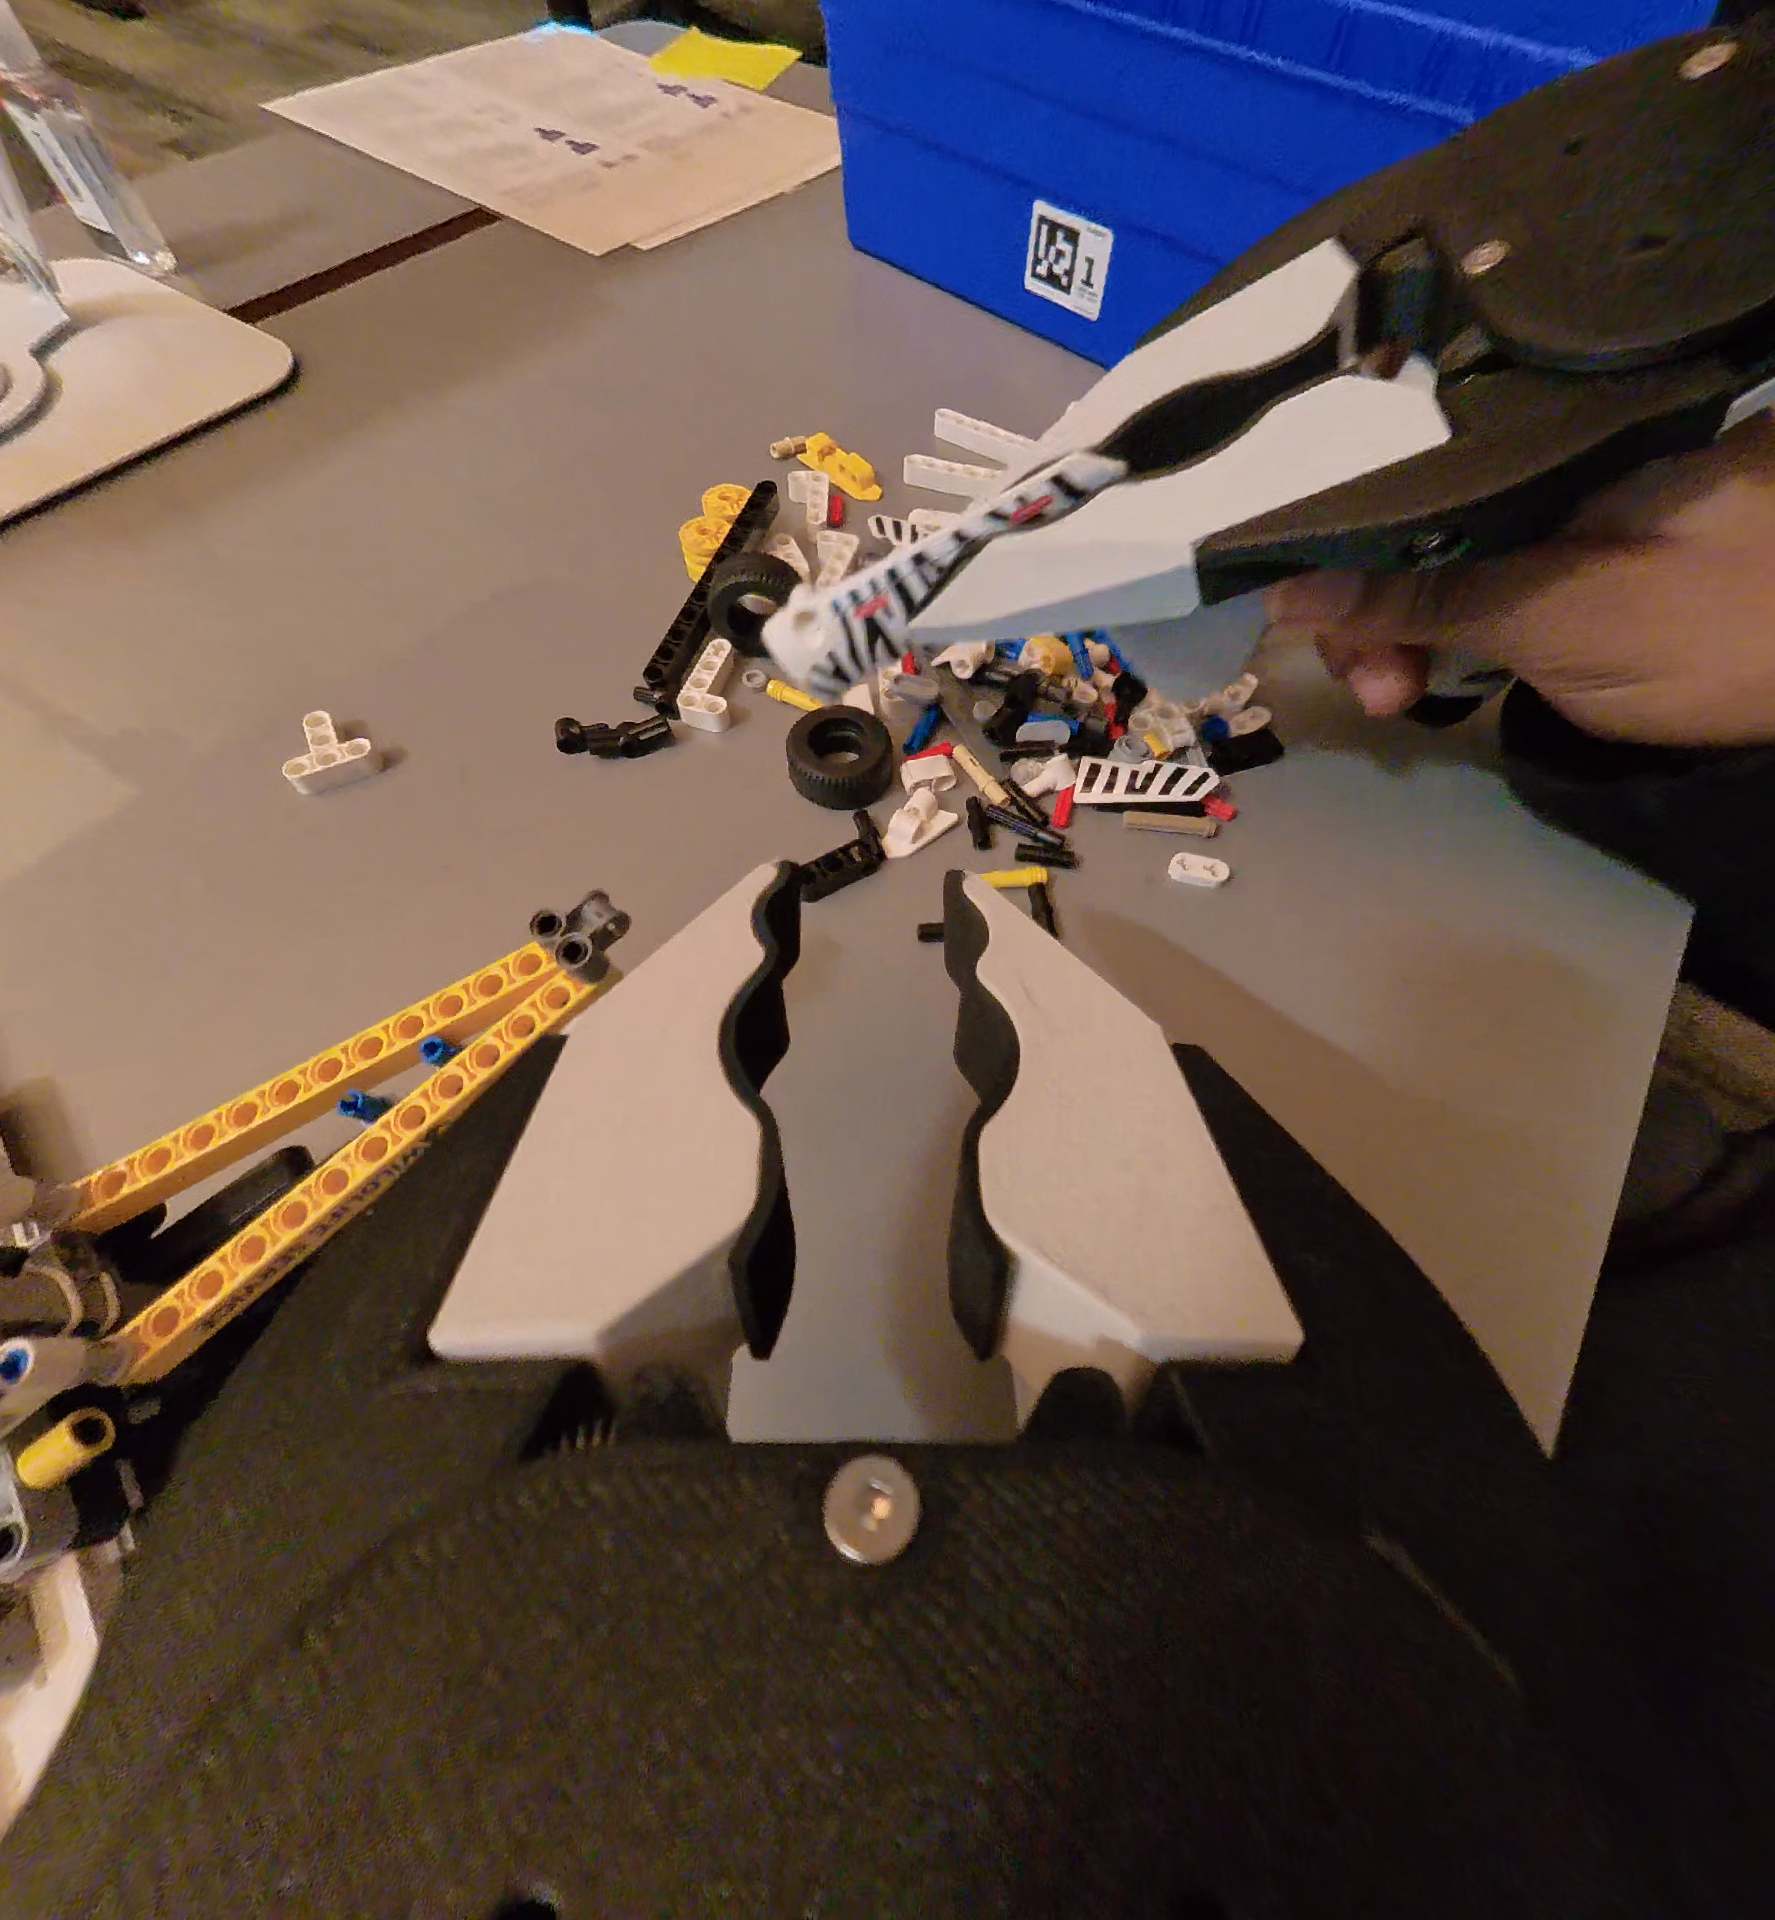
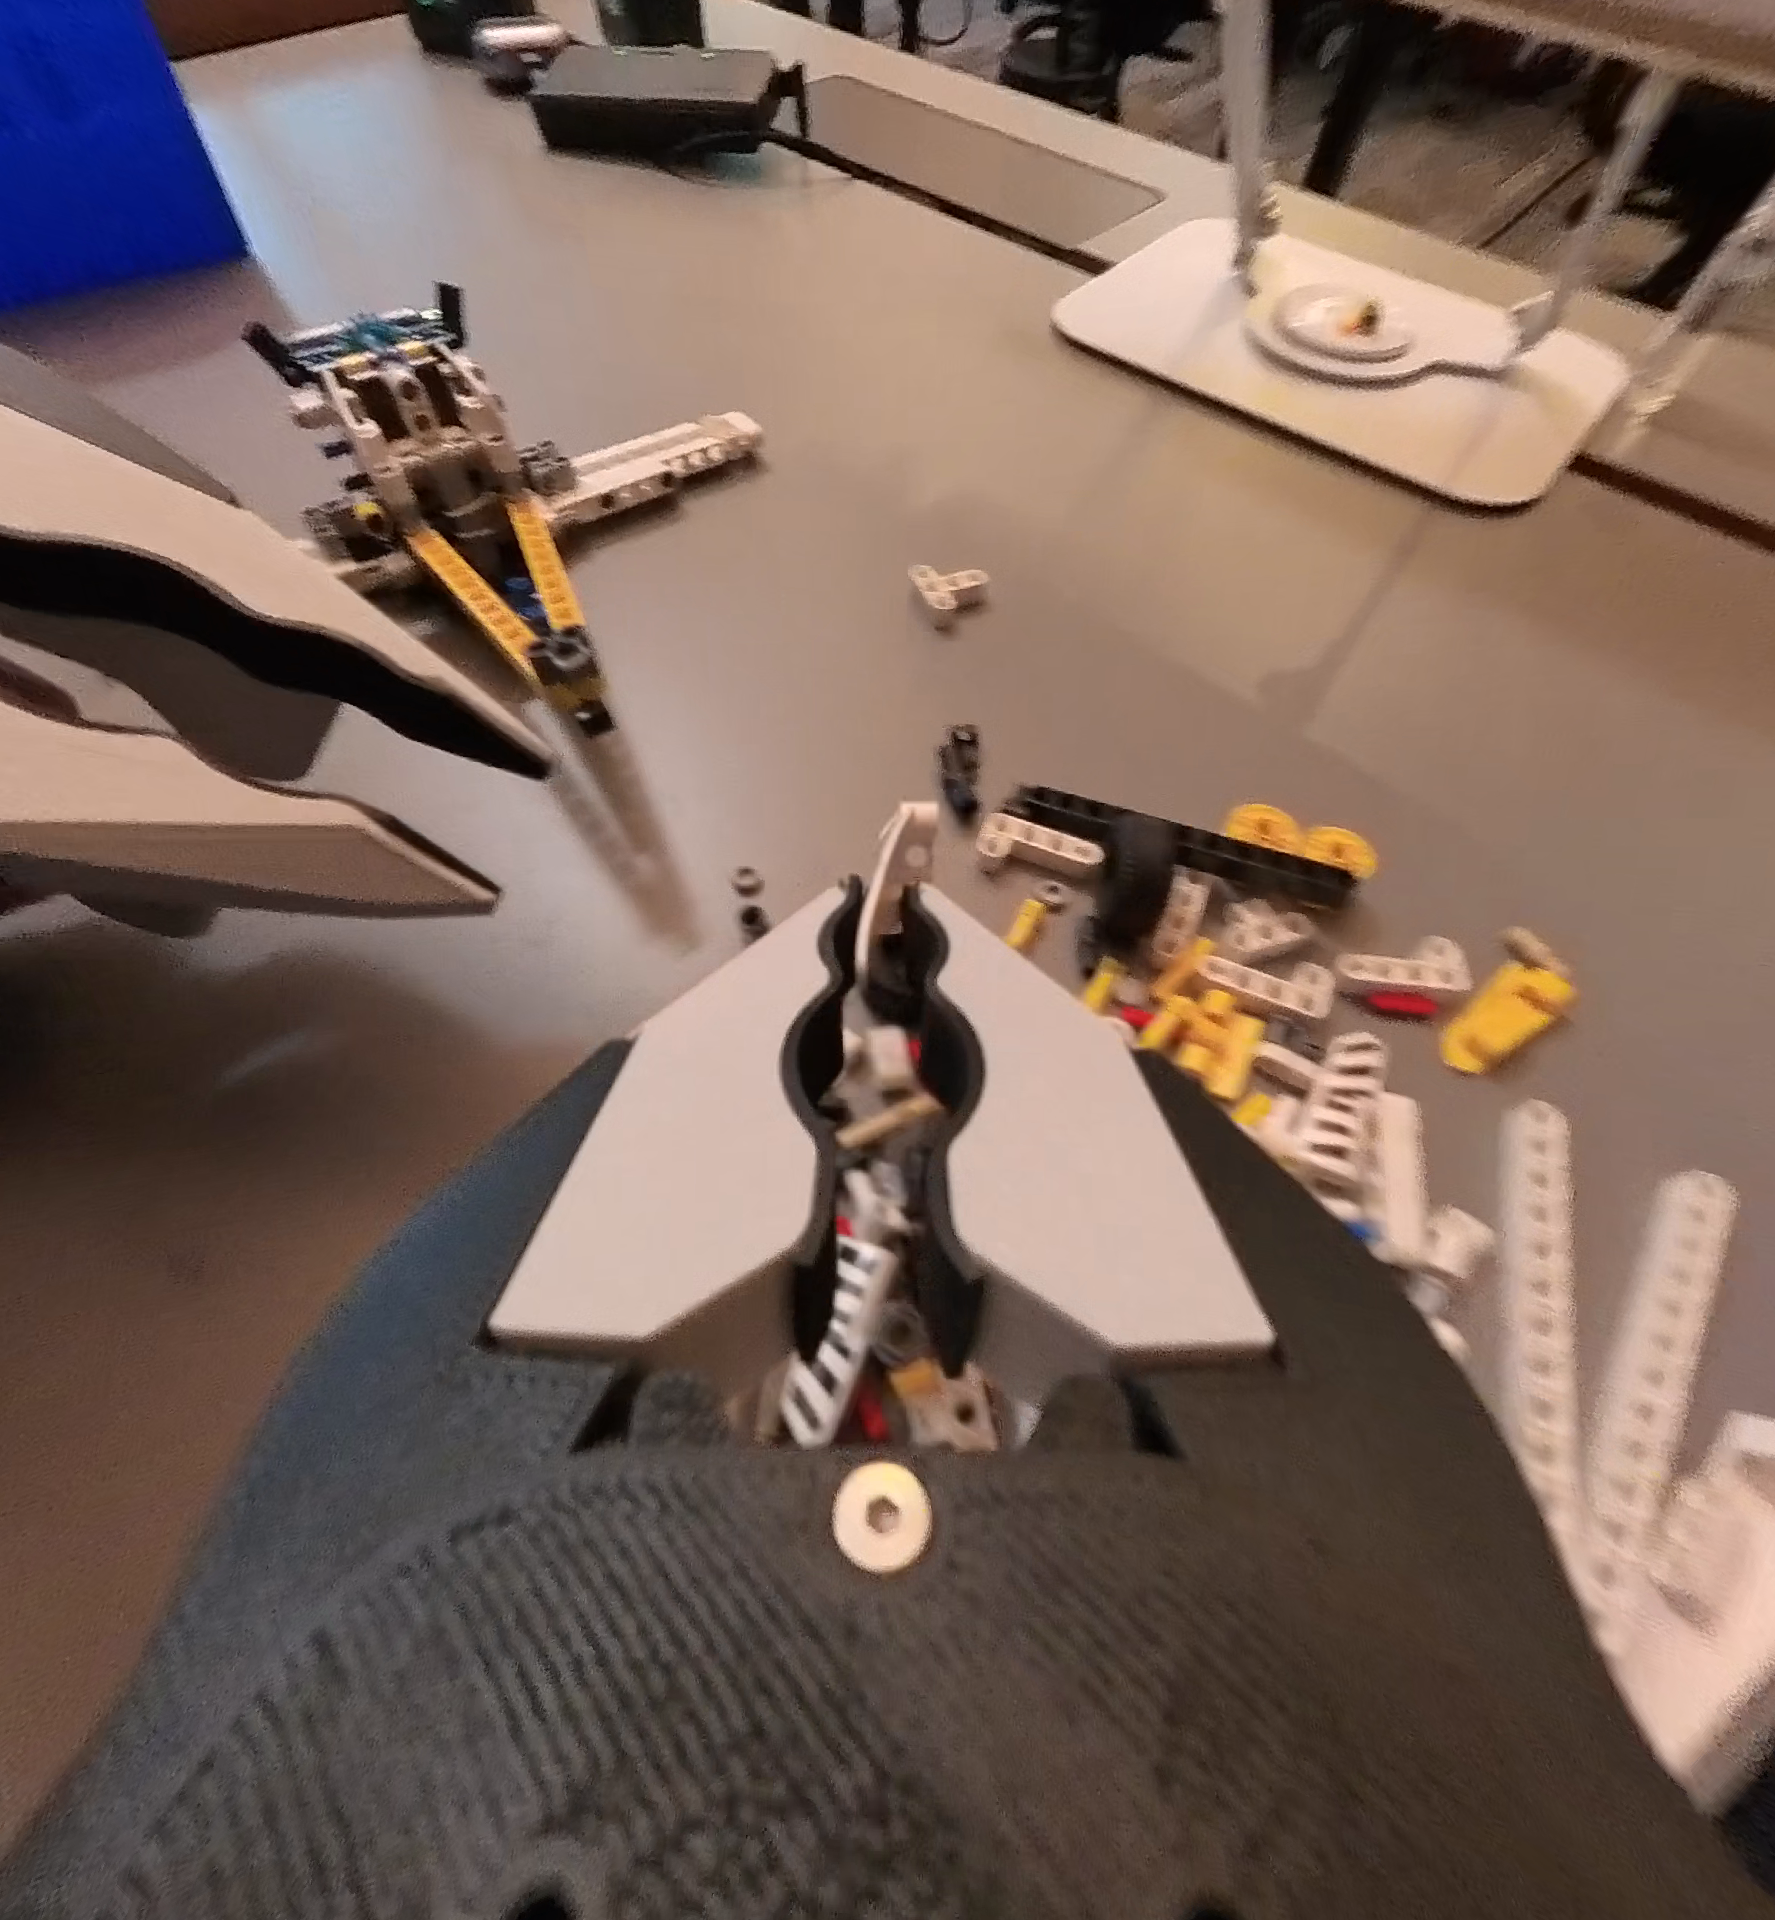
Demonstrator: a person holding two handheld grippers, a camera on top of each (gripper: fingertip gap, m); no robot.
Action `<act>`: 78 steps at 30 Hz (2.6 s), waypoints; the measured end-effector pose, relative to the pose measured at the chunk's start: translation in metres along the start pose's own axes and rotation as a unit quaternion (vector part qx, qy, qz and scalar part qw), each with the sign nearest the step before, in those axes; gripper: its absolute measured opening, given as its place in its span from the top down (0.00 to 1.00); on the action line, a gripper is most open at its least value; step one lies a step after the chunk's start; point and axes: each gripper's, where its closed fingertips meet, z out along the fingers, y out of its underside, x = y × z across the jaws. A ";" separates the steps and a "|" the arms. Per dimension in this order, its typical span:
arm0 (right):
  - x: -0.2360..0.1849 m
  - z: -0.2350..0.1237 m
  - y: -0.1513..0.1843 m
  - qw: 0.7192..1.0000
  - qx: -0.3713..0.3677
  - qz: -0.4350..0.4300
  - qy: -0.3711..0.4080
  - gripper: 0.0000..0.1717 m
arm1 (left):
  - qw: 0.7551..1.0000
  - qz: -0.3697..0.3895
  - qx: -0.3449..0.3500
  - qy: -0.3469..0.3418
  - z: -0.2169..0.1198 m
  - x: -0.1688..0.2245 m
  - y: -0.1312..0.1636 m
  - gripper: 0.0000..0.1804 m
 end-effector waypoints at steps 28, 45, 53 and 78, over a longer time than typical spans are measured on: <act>-0.009 0.056 -0.005 0.983 -0.096 -0.130 0.085 0.96 | 0.994 -0.078 0.082 -0.009 -0.065 -0.037 0.013 0.88; -0.073 0.046 -0.112 0.983 0.130 0.003 -0.127 0.85 | 0.963 -0.119 0.193 -0.144 -0.131 -0.120 0.010 0.87; -0.088 0.049 -0.106 0.975 0.183 -0.087 -0.091 0.89 | 0.962 -0.125 0.201 -0.137 -0.126 -0.122 0.017 0.87; -0.107 0.054 -0.097 0.971 0.185 -0.092 -0.122 0.90 | 0.955 -0.181 0.221 -0.084 -0.126 -0.123 0.017 0.85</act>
